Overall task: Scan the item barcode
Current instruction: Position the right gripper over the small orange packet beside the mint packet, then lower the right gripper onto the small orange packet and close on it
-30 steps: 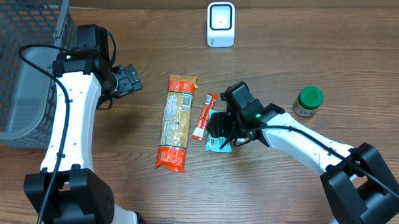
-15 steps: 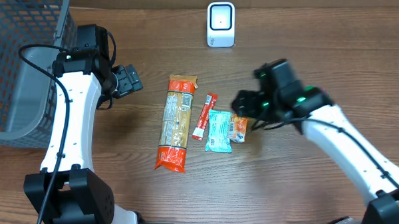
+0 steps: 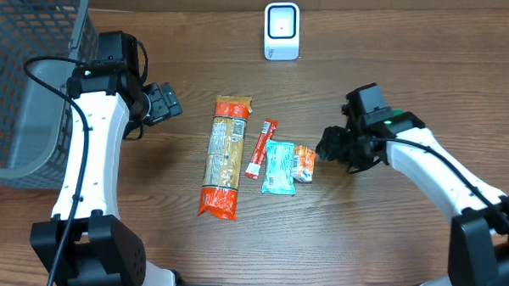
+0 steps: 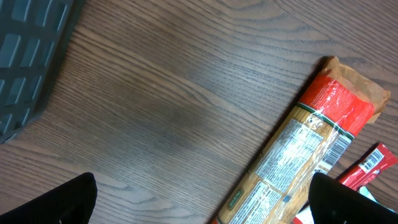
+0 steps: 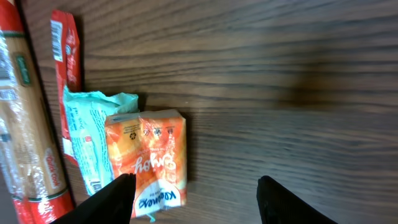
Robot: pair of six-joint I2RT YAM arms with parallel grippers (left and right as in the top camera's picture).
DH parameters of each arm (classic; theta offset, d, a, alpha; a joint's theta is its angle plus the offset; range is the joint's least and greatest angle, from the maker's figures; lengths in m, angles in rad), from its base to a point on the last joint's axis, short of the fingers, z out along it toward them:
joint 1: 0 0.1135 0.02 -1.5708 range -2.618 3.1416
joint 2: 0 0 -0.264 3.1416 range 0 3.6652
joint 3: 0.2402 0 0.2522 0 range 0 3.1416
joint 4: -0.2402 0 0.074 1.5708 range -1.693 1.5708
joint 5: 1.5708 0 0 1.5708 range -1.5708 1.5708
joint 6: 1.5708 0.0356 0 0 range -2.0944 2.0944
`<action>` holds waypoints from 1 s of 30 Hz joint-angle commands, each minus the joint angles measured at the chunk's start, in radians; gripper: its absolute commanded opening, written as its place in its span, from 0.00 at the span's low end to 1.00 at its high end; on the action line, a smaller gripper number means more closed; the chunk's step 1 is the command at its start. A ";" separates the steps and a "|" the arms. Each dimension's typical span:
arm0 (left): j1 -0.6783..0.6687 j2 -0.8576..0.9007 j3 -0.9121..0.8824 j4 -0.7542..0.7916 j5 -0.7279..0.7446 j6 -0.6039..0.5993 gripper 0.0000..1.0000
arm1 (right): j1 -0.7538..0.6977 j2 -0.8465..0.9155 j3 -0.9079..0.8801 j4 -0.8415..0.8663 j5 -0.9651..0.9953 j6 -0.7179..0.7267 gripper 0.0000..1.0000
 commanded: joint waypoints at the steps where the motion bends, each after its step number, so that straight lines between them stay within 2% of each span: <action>1: -0.002 -0.014 0.016 0.001 -0.009 0.011 1.00 | 0.038 0.031 -0.007 0.019 -0.005 0.002 0.64; 6: -0.002 -0.014 0.016 0.001 -0.009 0.011 1.00 | 0.077 0.076 -0.007 0.066 -0.005 0.003 0.58; 16: -0.002 -0.014 0.016 0.001 -0.009 0.011 1.00 | 0.101 0.091 -0.007 0.093 0.003 0.028 0.58; 25: -0.002 -0.014 0.016 0.002 -0.009 0.011 1.00 | 0.101 0.091 -0.007 0.096 -0.013 0.028 0.80; 30: -0.002 -0.014 0.016 0.001 -0.009 0.011 1.00 | 0.101 0.091 -0.007 0.097 -0.035 0.028 0.80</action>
